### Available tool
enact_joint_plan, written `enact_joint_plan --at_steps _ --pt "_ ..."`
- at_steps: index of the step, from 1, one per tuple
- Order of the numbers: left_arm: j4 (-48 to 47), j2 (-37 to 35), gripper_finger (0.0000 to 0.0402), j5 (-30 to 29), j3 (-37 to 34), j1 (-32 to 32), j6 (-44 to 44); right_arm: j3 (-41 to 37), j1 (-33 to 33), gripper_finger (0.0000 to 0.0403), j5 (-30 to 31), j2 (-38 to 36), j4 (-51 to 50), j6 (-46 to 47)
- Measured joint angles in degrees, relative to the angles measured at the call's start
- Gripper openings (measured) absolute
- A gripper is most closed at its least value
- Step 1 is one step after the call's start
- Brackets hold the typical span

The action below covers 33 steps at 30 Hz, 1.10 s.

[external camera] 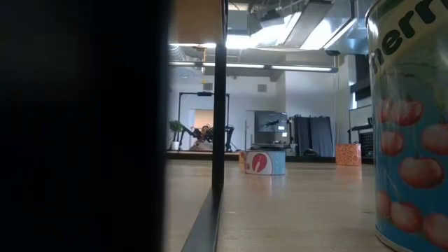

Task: Pick and place cans onto a shelf
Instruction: Put the canned chicken soup on the shelf

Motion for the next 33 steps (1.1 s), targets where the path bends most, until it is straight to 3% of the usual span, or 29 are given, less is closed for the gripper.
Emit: enact_joint_plan --at_steps 10,13,20,24,33 --pt "1.2 3.2 0.0054 4.3 -7.4 6.9 -1.0 0.0 0.0 0.0016 0.0 0.0 0.0 1.3" --pt "5.9 3.3 0.0052 4.3 -11.0 8.5 -2.8 0.0 0.0 0.0016 0.0 0.0 0.0 1.4" --pt "19.1 3.4 0.0049 3.9 -18.6 10.0 13.5 0.0 0.0 0.0016 0.0 0.0 0.0 1.3" --pt "20.9 3.8 0.0049 2.9 -20.3 10.9 21.0 0.0 0.0 0.0016 0.0 0.0 0.0 1.3" --pt "19.7 3.8 0.0049 1.8 -20.5 12.4 24.2 0.0 0.0 0.0016 0.0 0.0 0.4 1.4"
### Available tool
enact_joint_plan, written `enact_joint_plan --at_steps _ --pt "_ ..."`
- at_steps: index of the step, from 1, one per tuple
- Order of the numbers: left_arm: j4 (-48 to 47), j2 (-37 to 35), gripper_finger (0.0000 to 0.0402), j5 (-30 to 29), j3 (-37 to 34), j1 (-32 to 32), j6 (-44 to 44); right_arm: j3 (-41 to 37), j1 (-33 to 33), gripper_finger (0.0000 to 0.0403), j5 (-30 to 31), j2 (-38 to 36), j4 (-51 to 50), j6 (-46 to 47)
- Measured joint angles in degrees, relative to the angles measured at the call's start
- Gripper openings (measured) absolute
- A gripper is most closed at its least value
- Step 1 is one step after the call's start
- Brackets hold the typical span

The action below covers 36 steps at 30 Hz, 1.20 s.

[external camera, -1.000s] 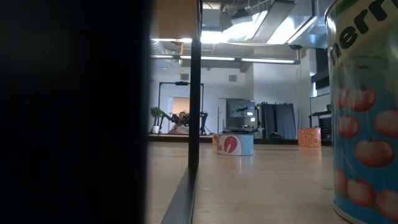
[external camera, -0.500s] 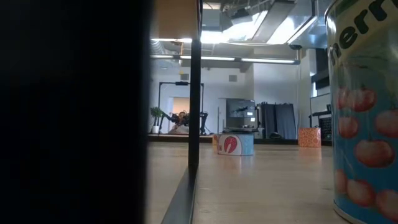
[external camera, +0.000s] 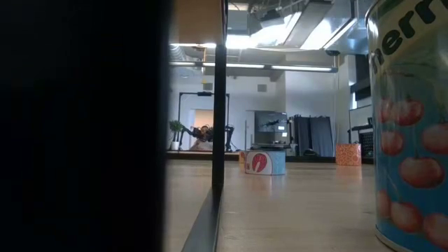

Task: Pick and place cans onto a shelf
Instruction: Put the canned chicken soup on the shelf

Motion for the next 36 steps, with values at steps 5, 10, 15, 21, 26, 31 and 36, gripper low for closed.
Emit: enact_joint_plan --at_steps 5,10,15,21,26,31,36 --pt "-1.2 0.9 0.0049 -0.2 -0.2 1.1 0.0 0.0 0.0 0.0016 0.0 0.0 0.0 0.1" --pt "-1.8 2.8 0.0049 -0.2 -0.3 1.5 0.3 0.0 0.0 0.0016 0.0 0.0 0.1 0.1" --pt "-1.5 5.9 0.0049 -0.1 -0.3 1.5 3.0 0.0 0.0 0.0016 0.0 0.0 1.3 0.1" --pt "-1.5 8.8 0.0049 0.4 -0.2 1.5 3.1 0.0 0.0 0.0016 0.0 0.0 2.9 0.2" --pt "-1.5 10.3 0.0048 1.1 -0.2 1.5 3.1 0.0 0.0 0.0016 0.0 0.0 2.9 0.1" --pt "-1.8 10.8 0.0011 3.3 0.0 1.5 4.9 0.0 0.0 0.0016 0.0 0.0 3.0 0.1" --pt "-2.0 10.5 0.0004 6.0 1.3 1.5 6.0 0.0 0.0 0.0016 0.0 0.0 3.0 0.0"
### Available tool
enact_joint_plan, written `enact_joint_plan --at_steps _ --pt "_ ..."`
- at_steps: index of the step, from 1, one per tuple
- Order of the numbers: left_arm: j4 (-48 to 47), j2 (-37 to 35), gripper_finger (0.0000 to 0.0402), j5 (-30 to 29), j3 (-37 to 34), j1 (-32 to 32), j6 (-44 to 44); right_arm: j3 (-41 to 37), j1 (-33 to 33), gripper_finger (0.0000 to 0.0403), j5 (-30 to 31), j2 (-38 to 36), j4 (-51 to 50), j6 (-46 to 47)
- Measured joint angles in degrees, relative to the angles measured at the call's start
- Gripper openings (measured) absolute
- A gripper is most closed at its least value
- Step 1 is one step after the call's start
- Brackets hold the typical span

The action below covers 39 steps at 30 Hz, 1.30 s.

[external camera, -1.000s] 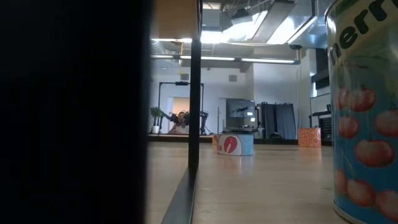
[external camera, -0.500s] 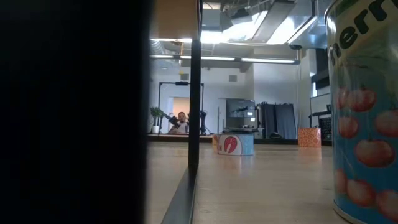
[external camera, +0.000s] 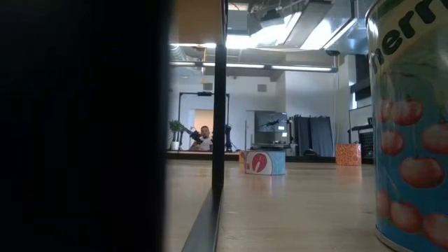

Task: Pick and place cans onto a shelf
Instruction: Put the canned chicken soup on the shelf

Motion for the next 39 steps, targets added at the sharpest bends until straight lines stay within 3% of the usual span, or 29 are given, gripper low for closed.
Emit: enact_joint_plan --at_steps 7,15,22,28,39 --pt "-8.0 -0.1 0.0002 0.1 11.0 0.0 5.3 0.0 0.0 0.0016 0.0 0.0 0.0 -0.1" --pt "-23.0 0.5 0.0001 -3.7 31.8 -0.2 13.3 0.0 0.0 0.0016 0.0 0.0 0.0 -0.6" --pt "-23.0 3.0 0.0001 -1.6 45.9 -2.4 27.0 0.0 0.0 0.0016 0.0 0.0 -0.1 -5.0" --pt "-22.8 4.5 0.0001 4.8 50.2 -7.7 34.3 0.0 0.0 0.0016 0.0 0.0 -0.2 -7.9" --pt "-22.8 4.5 0.0000 12.7 50.8 -26.2 24.7 0.0 0.0 0.0016 0.1 0.0 -0.5 -9.9"
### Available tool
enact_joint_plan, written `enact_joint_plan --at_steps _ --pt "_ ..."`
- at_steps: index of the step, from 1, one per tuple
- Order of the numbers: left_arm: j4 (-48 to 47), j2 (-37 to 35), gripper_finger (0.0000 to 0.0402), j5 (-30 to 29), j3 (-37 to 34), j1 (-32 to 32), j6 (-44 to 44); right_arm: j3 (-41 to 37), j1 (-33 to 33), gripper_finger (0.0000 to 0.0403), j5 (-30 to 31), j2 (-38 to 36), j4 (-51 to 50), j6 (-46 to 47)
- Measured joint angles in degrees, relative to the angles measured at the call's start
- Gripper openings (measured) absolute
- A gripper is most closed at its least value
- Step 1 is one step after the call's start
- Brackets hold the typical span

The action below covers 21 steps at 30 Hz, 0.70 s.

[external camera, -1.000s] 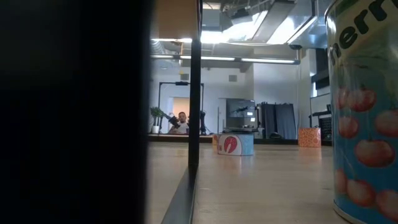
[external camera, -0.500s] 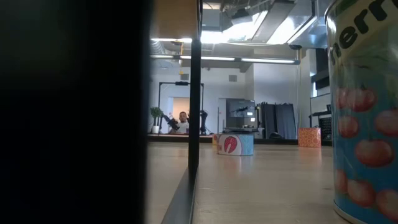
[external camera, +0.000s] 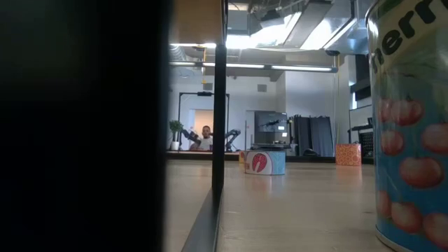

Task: Pick and place cans onto a shelf
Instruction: Put the canned chicken soup on the shelf

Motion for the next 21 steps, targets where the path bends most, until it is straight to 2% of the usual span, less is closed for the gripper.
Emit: enact_joint_plan --at_steps 6,11,14,21 --pt "2.8 0.0 0.0000 1.5 0.0 -10.0 -17.6 0.0 0.0 0.0016 0.0 0.0 0.0 -1.2" --pt "11.6 1.3 0.0000 -0.7 0.0 -16.6 -29.1 0.0 0.0 0.0016 0.0 0.0 0.0 -3.6" --pt "15.2 3.6 0.0000 -1.8 0.0 -19.6 -33.4 0.0 0.0 0.0016 0.0 0.0 0.0 -3.8" --pt "14.6 9.0 0.0000 -3.6 0.0 -25.2 -37.8 0.0 0.0 0.0016 0.0 0.0 -0.2 -3.8"
